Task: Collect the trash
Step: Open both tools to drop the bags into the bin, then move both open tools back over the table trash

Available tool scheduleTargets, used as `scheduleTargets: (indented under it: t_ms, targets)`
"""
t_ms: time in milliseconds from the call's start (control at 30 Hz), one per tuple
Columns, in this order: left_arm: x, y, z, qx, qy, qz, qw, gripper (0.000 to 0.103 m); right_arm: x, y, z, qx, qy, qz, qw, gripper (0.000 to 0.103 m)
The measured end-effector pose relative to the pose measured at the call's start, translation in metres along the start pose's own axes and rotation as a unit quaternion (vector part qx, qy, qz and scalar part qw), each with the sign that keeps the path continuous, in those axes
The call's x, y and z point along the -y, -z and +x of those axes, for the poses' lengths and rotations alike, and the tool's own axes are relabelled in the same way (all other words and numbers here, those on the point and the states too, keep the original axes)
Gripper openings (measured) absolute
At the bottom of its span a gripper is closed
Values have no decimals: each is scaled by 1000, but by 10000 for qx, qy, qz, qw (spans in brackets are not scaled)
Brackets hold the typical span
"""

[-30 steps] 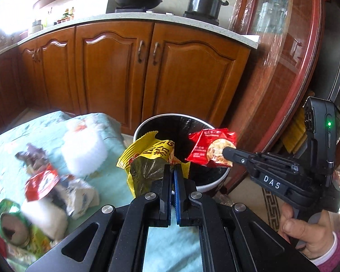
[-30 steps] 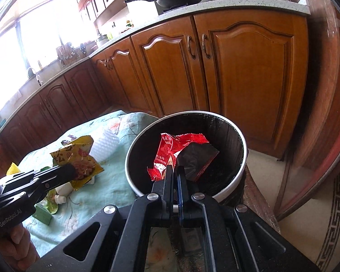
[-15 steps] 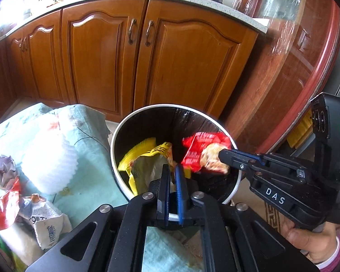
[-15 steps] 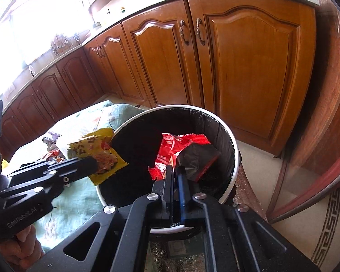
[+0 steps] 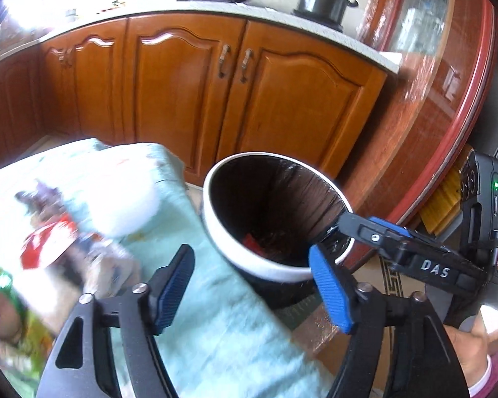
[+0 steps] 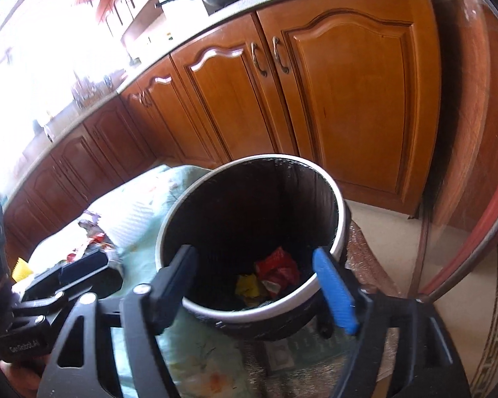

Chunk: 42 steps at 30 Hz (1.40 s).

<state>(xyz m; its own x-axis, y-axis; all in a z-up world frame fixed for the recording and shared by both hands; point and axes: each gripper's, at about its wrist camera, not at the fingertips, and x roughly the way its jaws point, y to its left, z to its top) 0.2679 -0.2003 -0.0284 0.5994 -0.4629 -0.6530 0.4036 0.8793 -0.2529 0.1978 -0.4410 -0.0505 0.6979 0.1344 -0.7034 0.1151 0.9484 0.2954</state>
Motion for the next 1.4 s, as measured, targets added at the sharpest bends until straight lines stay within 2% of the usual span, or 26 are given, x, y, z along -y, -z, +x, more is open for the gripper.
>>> scheduleTargets:
  t_ms: [167,500,933,1133,1267,1400]
  targets:
    - [-8,25,-39,196,-140,-103,9997,76,-16,19,-15,177,-187,160,9995,84]
    - [-39,69,-104,379,-525,-421,9970,76,-57,53,-22,7,-617,220,9979,85]
    - [-83,113,-182,537,-1077,-1038,9873,77,-121,85,-23,-187,-944,-292,9949,84]
    - [-96,120,-194,361,-1328,-1543,9784,78,-142,88,-14,-273,-1000,-512,9933,84]
    - [-111,115,-187,36,-1104,-2121,9710,79,-149,87,-7,-298,-1002,-603,9927,84]
    - [-125,104,-175,-85,-978,-2608,9604,80,-152,84,1,-320,-1022,-642,9922,84]
